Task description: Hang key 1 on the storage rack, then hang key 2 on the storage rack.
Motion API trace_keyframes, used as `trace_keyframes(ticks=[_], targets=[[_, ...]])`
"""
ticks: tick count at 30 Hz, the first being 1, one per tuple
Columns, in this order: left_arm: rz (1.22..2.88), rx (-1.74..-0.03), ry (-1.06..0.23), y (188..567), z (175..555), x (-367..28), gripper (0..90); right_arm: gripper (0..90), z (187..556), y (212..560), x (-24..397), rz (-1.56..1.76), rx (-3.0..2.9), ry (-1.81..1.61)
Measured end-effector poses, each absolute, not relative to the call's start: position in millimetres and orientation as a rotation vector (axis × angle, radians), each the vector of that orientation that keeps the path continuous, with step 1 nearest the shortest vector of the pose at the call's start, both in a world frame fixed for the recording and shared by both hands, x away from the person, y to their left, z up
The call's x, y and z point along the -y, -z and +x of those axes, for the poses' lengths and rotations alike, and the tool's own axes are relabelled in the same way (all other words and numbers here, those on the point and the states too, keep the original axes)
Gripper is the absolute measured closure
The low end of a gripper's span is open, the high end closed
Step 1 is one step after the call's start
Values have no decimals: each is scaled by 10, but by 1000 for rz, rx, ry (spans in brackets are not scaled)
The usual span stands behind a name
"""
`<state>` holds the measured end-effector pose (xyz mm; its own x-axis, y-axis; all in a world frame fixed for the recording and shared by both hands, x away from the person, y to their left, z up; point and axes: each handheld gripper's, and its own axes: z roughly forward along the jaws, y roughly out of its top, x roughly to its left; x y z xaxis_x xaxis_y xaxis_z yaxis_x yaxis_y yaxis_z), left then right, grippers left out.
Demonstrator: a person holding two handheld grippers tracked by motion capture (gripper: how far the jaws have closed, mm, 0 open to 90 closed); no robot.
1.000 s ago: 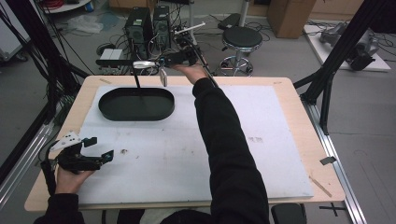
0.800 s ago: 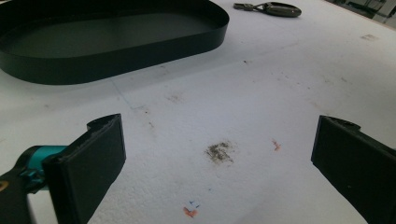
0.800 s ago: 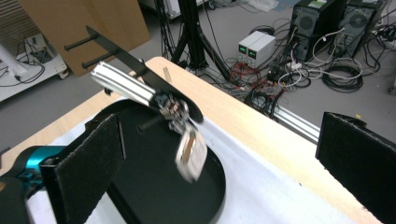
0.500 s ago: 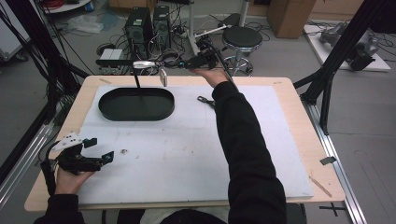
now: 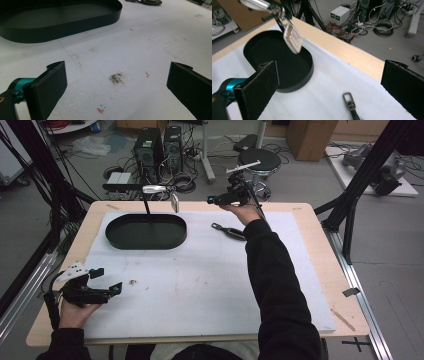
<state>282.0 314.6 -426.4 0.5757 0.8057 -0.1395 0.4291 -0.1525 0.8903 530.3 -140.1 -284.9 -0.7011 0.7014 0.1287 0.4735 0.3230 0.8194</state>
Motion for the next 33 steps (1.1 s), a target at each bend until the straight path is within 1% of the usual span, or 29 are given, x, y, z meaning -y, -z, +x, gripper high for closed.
trace_keyframes(ticks=[16,22,33], targets=[[1787,-1014,-457,4260,2813,-3140,35,8,5237,3176,1613,1140,-2370,-1275],[1784,-1016,-453,4266,2823,-3140,35,8,5227,3248,1678,1147,-2369,-1268],[1786,-1018,-455,4267,2823,-3139,35,8,5305,3449,1790,1190,-2386,-1222]])
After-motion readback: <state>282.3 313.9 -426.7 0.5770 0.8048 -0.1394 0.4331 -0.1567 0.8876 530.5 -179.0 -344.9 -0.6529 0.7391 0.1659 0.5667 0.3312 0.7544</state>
